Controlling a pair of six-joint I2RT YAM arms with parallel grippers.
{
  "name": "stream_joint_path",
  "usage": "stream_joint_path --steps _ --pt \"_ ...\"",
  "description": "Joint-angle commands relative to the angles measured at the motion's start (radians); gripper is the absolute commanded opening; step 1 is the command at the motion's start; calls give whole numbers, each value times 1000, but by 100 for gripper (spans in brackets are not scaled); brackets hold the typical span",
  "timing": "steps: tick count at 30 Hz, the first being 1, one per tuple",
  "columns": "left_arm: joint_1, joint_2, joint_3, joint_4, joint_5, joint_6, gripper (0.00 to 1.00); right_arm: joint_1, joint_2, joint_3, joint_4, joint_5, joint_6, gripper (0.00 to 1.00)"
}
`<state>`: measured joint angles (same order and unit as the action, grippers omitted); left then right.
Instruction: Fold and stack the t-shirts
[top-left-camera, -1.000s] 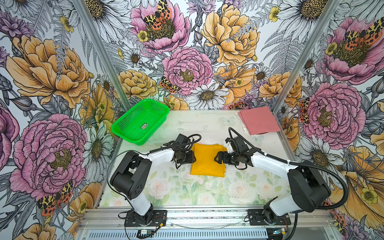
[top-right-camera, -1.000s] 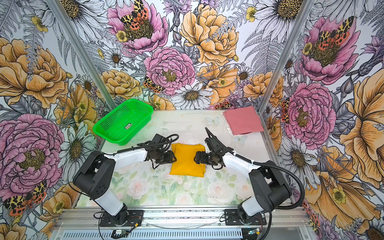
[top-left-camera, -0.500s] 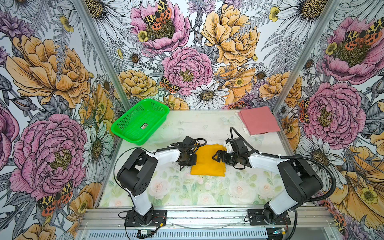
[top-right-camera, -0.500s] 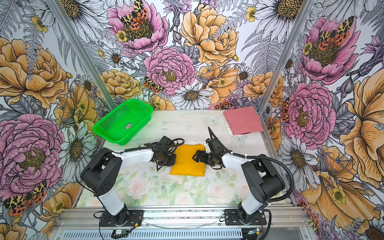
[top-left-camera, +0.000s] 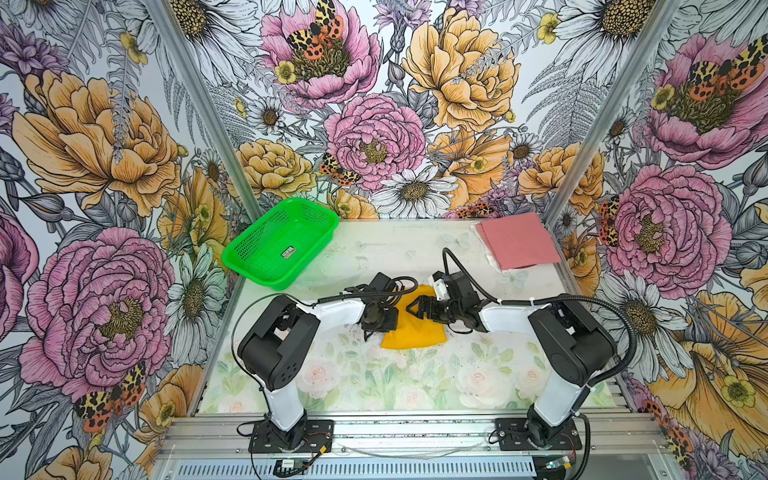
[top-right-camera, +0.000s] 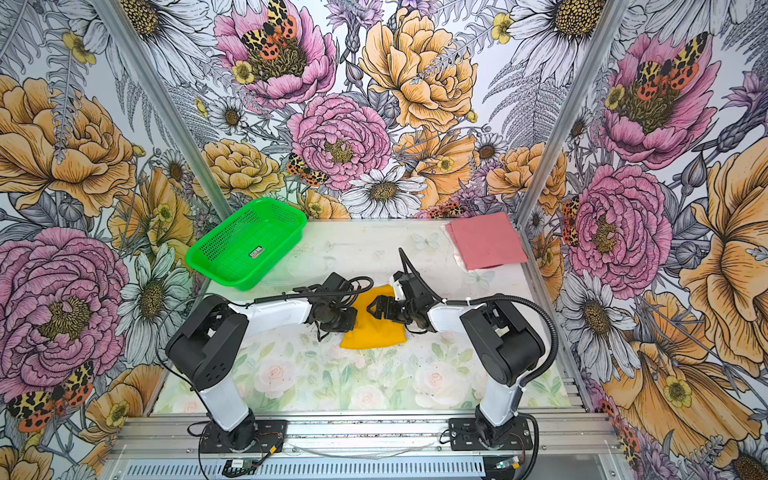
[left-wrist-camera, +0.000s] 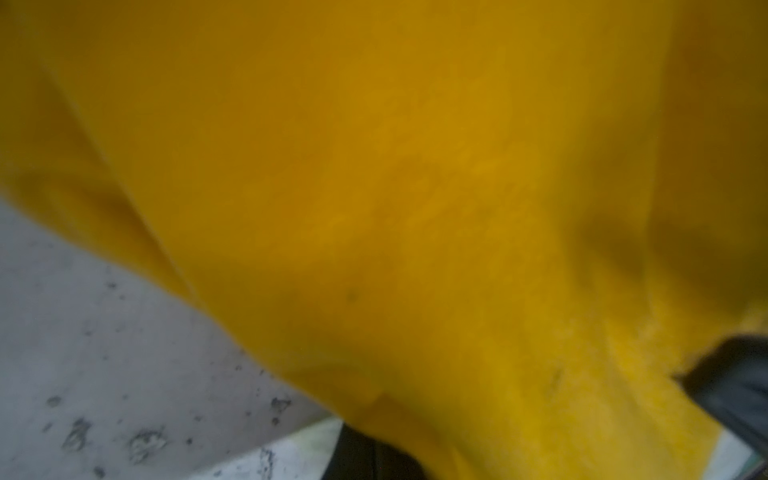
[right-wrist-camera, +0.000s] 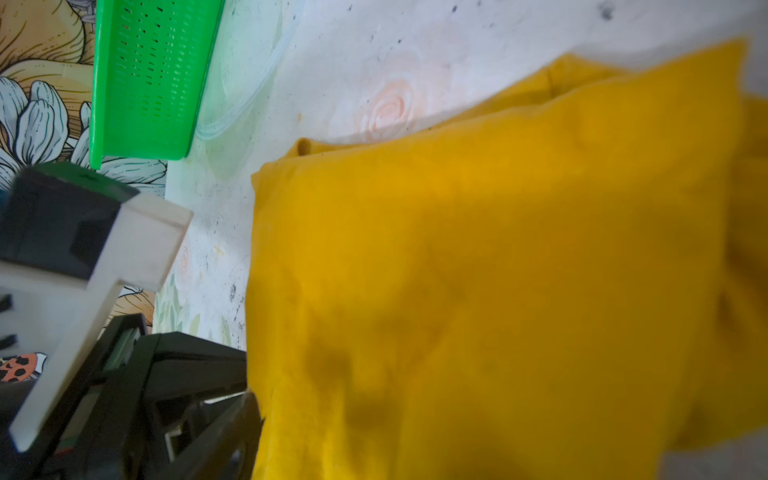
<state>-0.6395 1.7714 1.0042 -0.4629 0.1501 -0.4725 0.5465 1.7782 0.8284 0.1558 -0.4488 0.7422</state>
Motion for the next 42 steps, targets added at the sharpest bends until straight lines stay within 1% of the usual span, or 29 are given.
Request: stream_joint_path --steps 1,4,7,9,13,14,18,20,24,25,26,30,36,38,42 --pt "-14 74 -46 30 21 -33 1 56 85 -7 -152 42 24 88" --pt "-18 75 -58 55 34 -50 1 95 105 16 -168 90 33 85" --pt "-21 73 -72 76 47 -64 0 118 129 14 -144 109 56 76" --pt "-24 71 -79 89 49 -68 0 127 145 6 -104 100 77 68" --pt "-29 72 -84 97 55 -72 0 151 166 22 -93 86 80 57" --pt "-29 72 -84 98 55 -72 0 156 169 27 -91 83 79 52" --pt "-30 69 -84 99 53 -72 0 165 157 30 -117 100 71 29" --pt "-29 65 -85 101 50 -71 1 165 144 30 -134 116 64 20" --pt "-18 59 -92 98 56 -71 2 162 108 44 -201 168 25 8" --pt "-11 18 -96 95 57 -70 2 159 101 47 -218 185 17 2" --pt "0 3 -106 89 55 -68 3 154 94 50 -239 205 3 0" --pt "81 -64 -149 49 42 -44 7 134 72 98 -369 297 -81 0" --pt "169 -173 -172 -16 13 8 8 71 40 207 -539 440 -231 0" --pt "184 -198 -177 -22 12 15 8 44 48 270 -613 502 -296 0" --pt "199 -229 -194 -24 13 18 8 -32 114 418 -736 599 -401 0"
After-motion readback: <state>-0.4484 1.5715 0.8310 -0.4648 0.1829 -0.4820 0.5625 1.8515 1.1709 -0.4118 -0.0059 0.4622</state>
